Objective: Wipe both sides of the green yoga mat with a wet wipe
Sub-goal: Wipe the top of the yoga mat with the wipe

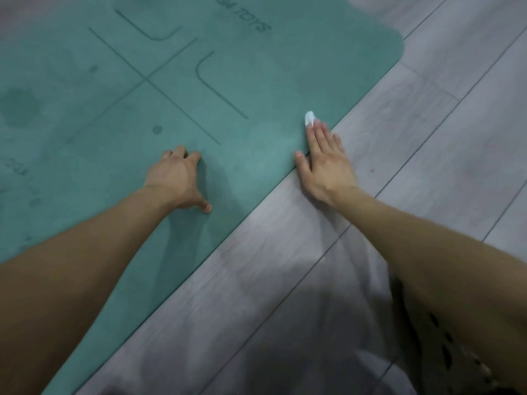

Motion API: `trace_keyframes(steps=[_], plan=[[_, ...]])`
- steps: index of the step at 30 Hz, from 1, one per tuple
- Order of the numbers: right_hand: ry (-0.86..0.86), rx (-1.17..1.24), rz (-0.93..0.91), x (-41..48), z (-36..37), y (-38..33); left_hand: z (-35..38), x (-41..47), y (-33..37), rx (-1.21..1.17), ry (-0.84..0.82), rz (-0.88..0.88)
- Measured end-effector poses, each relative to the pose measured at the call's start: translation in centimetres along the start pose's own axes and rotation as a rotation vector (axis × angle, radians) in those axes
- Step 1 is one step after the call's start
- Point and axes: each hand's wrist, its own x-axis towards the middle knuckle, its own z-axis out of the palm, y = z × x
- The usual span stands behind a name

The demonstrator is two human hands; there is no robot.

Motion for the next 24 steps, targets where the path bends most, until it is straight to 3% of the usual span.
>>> trace_keyframes(steps=[2,6,8,10,14,15,16,19,21,23,24], plan=[[0.007,0.029,-0.038,-1.9,1.1,-2.9,-0.1,0.1,0.2,-0.002,-0.008,-0.014],[-0.14,0.006,-0.677,-8.1,4.2,-7.5,-0.1,0.5,0.3,-0.003,0.005,-0.04],[-0.146,-0.007,-0.821,-5.9,3.4,-5.2,-0.1,0.6,0.3,0.005,0.0,-0.048],[-0.108,0.01,-0.67,-1.8,2.0,-1.9,-0.3,0.7,0.5,0.008,-0.008,-0.061],[-0.019,-0.02,0.026,5.2,-1.2,3.4,-1.7,1.1,2.2,0.031,-0.069,-0.097],[-0.013,-0.016,0.046,5.1,-1.1,2.9,-2.3,1.2,2.8,0.033,-0.086,-0.112],[-0.006,-0.014,-0.041,4.1,-0.7,1.5,-2.9,1.4,3.4,0.033,-0.096,-0.119],[-0.122,-0.03,-0.585,-2.0,2.0,-2.4,-3.9,2.0,5.1,0.007,-0.043,-0.107],[-0.165,-0.066,-0.822,-3.7,2.5,-2.2,-3.7,2.3,6.0,-0.035,0.004,-0.075],[-0.165,-0.074,-0.883,-1.2,1.1,0.3,-3.3,2.6,6.8,-0.079,0.009,-0.046],[-0.151,-0.069,-0.811,0.5,0.4,1.7,-3.1,2.7,7.0,-0.087,0.002,-0.029]])
